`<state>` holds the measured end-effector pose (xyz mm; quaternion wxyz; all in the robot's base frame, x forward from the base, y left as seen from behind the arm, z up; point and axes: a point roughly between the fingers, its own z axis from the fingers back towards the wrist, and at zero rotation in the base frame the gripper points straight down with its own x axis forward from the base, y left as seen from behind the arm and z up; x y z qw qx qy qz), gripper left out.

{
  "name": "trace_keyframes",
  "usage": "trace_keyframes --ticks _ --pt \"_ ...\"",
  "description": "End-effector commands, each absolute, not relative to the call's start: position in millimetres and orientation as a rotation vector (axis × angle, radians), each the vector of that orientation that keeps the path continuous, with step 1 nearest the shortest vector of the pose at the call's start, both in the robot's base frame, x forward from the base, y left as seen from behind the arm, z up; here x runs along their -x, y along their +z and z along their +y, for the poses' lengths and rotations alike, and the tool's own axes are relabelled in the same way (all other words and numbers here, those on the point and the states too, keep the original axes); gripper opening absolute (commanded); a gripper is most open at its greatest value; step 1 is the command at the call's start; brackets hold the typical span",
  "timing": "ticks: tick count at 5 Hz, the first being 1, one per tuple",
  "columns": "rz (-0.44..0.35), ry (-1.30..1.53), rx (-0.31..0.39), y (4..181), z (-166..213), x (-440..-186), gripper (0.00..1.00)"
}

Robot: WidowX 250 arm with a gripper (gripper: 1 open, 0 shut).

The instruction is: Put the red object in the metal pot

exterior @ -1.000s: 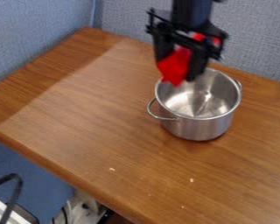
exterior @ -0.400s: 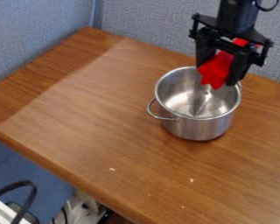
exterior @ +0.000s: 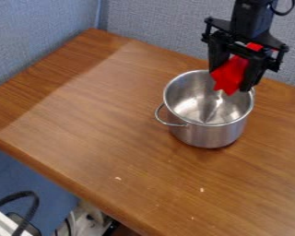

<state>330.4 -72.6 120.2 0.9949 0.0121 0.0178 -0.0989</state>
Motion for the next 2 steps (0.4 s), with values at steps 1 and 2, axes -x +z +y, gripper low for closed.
trace_keyframes --ticks 1,2 --pt "-0.017 -0.160 -0.016 131.1 -71.5 -331.5 0.00" --pt "-0.023 -0.129 -0.012 126.7 -73.8 -331.2 0.00"
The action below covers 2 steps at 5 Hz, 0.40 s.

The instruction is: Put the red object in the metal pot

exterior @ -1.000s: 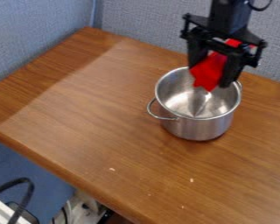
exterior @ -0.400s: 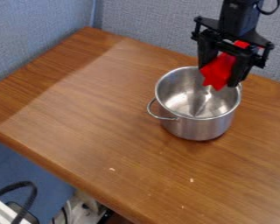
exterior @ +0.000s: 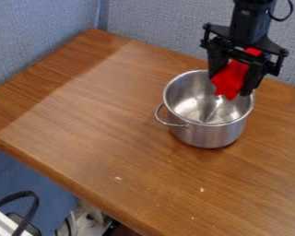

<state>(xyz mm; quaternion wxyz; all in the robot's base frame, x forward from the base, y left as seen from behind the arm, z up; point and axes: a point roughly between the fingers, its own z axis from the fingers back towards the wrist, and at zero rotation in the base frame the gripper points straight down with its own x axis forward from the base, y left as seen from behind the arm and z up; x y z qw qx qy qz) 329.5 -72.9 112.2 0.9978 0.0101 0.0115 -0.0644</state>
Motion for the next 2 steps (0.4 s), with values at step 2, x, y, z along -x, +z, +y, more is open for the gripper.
trace_keyframes --ticks 2 --pt "-0.033 -0.136 -0.006 111.6 -67.7 -333.5 0.00"
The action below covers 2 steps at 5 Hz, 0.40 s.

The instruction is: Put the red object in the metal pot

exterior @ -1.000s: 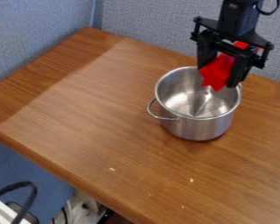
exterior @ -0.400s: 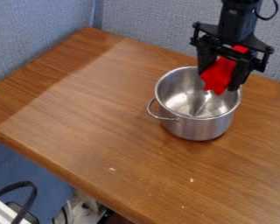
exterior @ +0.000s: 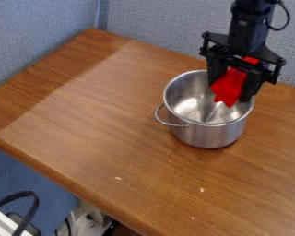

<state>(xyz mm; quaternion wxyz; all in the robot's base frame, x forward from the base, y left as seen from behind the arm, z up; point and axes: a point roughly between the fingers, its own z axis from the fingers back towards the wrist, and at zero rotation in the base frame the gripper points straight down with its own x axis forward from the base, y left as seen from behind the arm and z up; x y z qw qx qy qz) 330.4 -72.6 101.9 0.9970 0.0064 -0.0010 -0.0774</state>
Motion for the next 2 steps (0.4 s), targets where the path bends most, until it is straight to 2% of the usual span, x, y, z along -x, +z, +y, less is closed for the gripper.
trace_keyframes --ticks 1,2 --pt "-0.034 -0.161 -0.005 109.3 -59.1 -333.3 0.00" --pt "-0.036 -0.185 -0.001 106.8 -50.8 -333.2 0.00"
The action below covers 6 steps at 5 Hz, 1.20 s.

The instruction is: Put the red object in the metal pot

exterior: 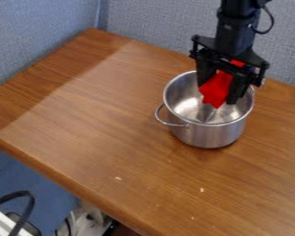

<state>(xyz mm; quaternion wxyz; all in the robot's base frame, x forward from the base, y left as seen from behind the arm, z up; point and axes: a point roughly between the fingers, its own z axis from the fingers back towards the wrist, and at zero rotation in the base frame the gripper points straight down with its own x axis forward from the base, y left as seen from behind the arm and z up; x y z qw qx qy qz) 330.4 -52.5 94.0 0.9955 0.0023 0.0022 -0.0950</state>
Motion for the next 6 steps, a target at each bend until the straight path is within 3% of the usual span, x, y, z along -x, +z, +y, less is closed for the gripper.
trace_keyframes --ticks 1,4,6 --pt "-0.039 -0.209 0.004 100.2 -46.1 -329.0 1.00" --pt "-0.083 -0.246 -0.008 83.3 -35.5 -327.2 1.00" --pt "-0.093 -0.206 -0.017 85.2 -28.3 -324.5 1.00"
